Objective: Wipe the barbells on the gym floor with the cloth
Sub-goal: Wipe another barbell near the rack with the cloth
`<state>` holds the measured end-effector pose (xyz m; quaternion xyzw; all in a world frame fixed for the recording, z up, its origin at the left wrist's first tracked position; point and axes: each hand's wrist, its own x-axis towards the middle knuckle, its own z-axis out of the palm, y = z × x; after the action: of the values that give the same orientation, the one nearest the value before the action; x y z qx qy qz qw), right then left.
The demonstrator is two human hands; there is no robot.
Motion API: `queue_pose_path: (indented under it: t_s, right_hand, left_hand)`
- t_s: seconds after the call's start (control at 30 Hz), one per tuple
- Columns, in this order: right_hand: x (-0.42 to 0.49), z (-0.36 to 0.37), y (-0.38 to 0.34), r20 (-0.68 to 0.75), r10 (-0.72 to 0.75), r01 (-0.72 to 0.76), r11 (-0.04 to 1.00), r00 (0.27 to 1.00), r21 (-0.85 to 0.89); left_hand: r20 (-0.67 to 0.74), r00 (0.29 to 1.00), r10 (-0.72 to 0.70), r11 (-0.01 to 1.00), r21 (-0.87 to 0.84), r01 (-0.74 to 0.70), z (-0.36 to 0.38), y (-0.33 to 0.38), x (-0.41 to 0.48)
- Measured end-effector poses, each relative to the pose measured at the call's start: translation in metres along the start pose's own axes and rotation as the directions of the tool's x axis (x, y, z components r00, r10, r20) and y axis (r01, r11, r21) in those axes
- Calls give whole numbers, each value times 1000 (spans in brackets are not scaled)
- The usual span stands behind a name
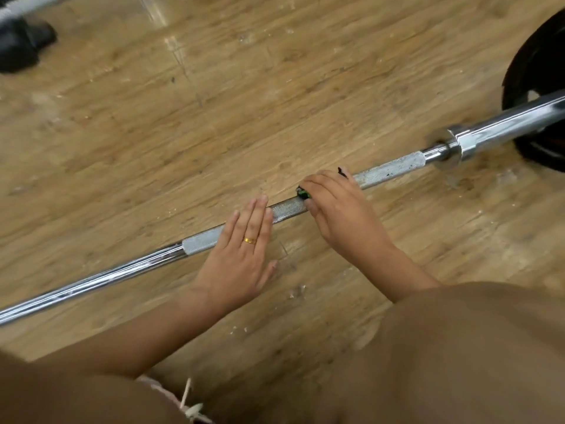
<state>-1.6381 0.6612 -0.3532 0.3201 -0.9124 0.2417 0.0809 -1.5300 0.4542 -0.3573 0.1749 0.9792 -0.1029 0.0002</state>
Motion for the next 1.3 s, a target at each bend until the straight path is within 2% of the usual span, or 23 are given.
queue_pose_path:
  t_s: [0.1,0.23,0.33,0.4,0.47,0.6,0.67,0.8,0.87,1.0,1.03,1.13,1.2,1.3]
  right_hand:
    - [2,12,-19,-78,67,-67,998,995,-3]
    - [4,18,-26,-13,-51,51,998,999,-48]
    - [12,14,-16,15,-19,20,997,1000,-75]
    - [16,14,-15,-7,46,-47,995,999,-86]
    - [21,16,-18,-3,54,-54,993,999,-108]
    - [34,18,-17,59,-92,100,984,994,-148]
    - [42,15,-10,88,-120,131,983,989,-131]
    - [54,15,-7,29,12,-9,995,1000,-103]
    - [59,24,-20,-10,51,-52,993,999,-105]
    - [68,41,-36,78,-118,125,989,990,-83]
    - [73,38,-32,96,-122,129,988,988,-79]
    - [82,27,-10,126,-5,16,996,992,-87]
    - [85,24,-2,96,60,-49,992,994,-115]
    - [95,32,-9,118,19,-4,992,993,-123]
  left_hand:
    - [-54,998,-31,999,-16,30,6,3,4]
    - [-118,992,-50,998,-42,46,12,1,7]
    - [-124,990,-65,997,-58,59,10,0,11]
    - [-110,991,-79,994,-86,70,7,-3,14]
    - [-96,991,-94,989,-121,82,4,-5,15]
    - [-79,993,-86,988,-132,76,-1,-13,20]
    - [-79,994,-73,989,-137,61,-3,-20,22]
    - [-62,983,-175,970,-181,162,-1,-29,19]
    - [-53,983,-175,973,-164,164,2,-36,19]
    - [-8,991,-135,975,-179,131,3,-49,27]
    - [10,991,-135,973,-186,134,2,-51,30]
    - [47,988,-149,969,-189,156,-2,-55,36]
    - [62,984,-165,969,-176,173,-3,-58,41]
    - [87,981,-175,963,-191,189,-2,-65,48]
